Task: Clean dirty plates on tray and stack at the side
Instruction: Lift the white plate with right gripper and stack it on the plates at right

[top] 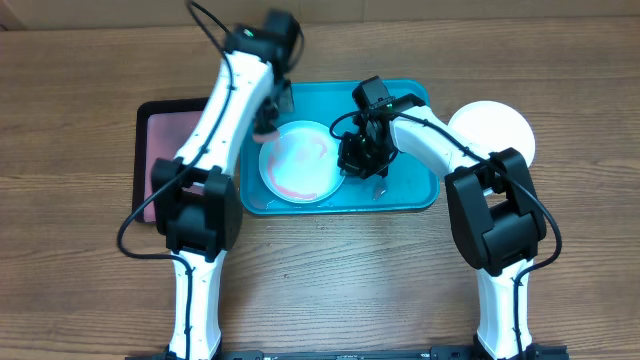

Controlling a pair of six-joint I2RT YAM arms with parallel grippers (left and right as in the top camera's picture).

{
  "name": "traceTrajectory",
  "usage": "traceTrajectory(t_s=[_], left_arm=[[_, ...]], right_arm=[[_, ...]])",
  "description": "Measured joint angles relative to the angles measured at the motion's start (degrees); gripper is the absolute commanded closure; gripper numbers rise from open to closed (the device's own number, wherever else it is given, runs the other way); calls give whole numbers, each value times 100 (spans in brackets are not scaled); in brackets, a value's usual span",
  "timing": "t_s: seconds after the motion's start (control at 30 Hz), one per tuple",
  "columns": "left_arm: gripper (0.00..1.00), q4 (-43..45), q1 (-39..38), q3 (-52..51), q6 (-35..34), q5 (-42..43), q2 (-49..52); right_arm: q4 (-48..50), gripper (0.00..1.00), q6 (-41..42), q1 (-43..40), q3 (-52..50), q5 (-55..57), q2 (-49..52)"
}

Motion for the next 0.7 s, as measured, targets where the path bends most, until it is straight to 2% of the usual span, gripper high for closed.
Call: traceTrajectory(t_s=[0.13,0.27,0.5,0.7], left_arm=[[96,-140,186,295,133,433,-20],[96,-225,227,275,210,645,-9],[96,79,212,-175,216,828,-7],[96,326,212,-761,219,933,46]], right_arm=[[-391,96,-24,-79,-48,623,-227],[-756,96,-22,-114,-138,1764,-785],[-1080,96,-17,317,-138,4603,-2105],[-1620,96,391,1143,-140,7167,-2240]])
